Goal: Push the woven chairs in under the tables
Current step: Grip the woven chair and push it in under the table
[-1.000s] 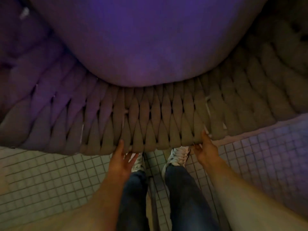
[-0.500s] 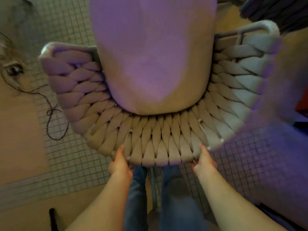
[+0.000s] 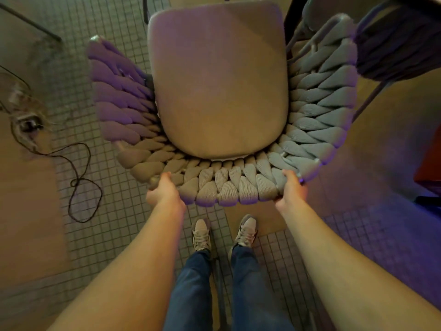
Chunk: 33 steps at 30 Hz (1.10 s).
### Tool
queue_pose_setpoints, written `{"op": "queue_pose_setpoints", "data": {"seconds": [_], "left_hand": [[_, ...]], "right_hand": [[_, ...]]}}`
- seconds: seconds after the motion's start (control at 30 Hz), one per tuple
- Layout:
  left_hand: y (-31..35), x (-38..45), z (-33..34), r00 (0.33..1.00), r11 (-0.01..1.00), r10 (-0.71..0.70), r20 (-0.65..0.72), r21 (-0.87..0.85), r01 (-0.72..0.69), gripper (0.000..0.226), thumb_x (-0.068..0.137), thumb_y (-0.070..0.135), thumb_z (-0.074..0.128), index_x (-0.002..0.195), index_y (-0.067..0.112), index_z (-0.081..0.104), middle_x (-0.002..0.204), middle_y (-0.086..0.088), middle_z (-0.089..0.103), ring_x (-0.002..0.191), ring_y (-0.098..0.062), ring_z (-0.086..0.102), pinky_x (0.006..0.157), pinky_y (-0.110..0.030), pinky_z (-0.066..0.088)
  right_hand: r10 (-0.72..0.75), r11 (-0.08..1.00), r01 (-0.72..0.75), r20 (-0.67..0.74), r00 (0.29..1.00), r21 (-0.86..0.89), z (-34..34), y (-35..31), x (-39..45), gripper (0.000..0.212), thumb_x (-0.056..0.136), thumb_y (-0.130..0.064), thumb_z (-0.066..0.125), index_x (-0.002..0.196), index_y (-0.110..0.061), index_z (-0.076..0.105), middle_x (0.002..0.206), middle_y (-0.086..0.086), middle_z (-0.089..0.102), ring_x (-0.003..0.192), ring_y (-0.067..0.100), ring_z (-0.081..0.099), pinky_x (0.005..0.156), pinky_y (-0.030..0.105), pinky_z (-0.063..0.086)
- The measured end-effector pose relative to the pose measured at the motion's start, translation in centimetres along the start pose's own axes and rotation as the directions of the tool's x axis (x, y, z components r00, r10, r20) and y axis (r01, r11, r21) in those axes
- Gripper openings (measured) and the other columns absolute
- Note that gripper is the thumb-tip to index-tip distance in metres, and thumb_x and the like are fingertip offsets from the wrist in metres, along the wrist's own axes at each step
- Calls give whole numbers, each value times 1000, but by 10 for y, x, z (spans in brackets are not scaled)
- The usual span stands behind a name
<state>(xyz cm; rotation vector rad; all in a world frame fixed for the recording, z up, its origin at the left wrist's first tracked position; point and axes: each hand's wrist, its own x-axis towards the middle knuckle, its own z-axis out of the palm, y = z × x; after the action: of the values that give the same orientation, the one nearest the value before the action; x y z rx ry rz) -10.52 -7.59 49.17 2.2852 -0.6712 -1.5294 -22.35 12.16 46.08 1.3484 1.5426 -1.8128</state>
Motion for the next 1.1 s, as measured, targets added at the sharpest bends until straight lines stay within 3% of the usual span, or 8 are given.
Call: {"op": "queue_pose_setpoints", "data": {"seconds": [0.07,0.33,0.67,0.87,0.9,0.97,1.03,1.1], "left_hand": [[20,-2,17,1000,1000,15,19,12,-15,49,79,28,71,125,16,58,106,-8,64,87,-27,66,85,-49,58],[83,3,79,993,998,54,102,6,-55,53,79,28,71,128,16,54,107,-9,63,91,-29,67,81,-50,59],[90,22,99,993,987,112,-25,117,-108,60,80,41,67,131,13,56,121,-13,67,106,-30,67,94,-48,54],[95,28,91,994,996,-2,109,91,-8,64,77,43,73,128,10,55,116,-14,68,101,-32,68,89,-52,56],[104,33,89,989,995,18,146,91,-32,66,76,45,75,129,12,54,114,-13,68,100,-31,69,87,-53,57],[134,53,85,964,965,197,180,137,-223,67,74,47,76,129,17,53,115,-10,68,101,-30,68,87,-51,57],[175,79,84,886,851,398,237,267,-453,71,74,47,74,135,20,48,121,-7,65,108,-28,65,89,-44,55],[223,101,93,792,695,479,379,388,-606,76,75,44,74,141,24,42,129,-8,63,117,-28,62,94,-44,52]], "right_hand": [[-15,1000,14,44,999,22,23,-14,1,41,79,-8,67,120,-8,58,121,16,67,108,31,66,94,55,51],[-41,999,39,106,993,20,105,-60,8,47,79,-10,66,125,-12,57,121,13,68,106,31,68,91,56,52],[-51,998,52,15,999,-26,126,-67,19,43,78,-12,67,120,-8,62,116,12,70,103,29,69,90,51,55],[-45,997,41,-53,998,-71,126,-66,25,59,75,-23,74,129,-8,55,123,10,64,108,28,65,92,50,53],[-64,994,56,-81,995,-95,125,-68,26,64,74,-27,77,130,-8,53,123,9,62,111,28,63,95,49,51],[-236,968,219,-146,961,-122,122,-82,29,67,74,-28,78,132,-10,49,126,9,60,116,26,59,97,40,49],[-410,906,375,-182,894,-197,126,-115,38,74,76,-24,77,140,-12,41,135,12,55,117,21,55,94,31,44],[-517,825,458,-117,848,-331,135,-158,53,79,78,-21,76,145,-13,36,140,14,51,120,20,53,91,27,39]]}}
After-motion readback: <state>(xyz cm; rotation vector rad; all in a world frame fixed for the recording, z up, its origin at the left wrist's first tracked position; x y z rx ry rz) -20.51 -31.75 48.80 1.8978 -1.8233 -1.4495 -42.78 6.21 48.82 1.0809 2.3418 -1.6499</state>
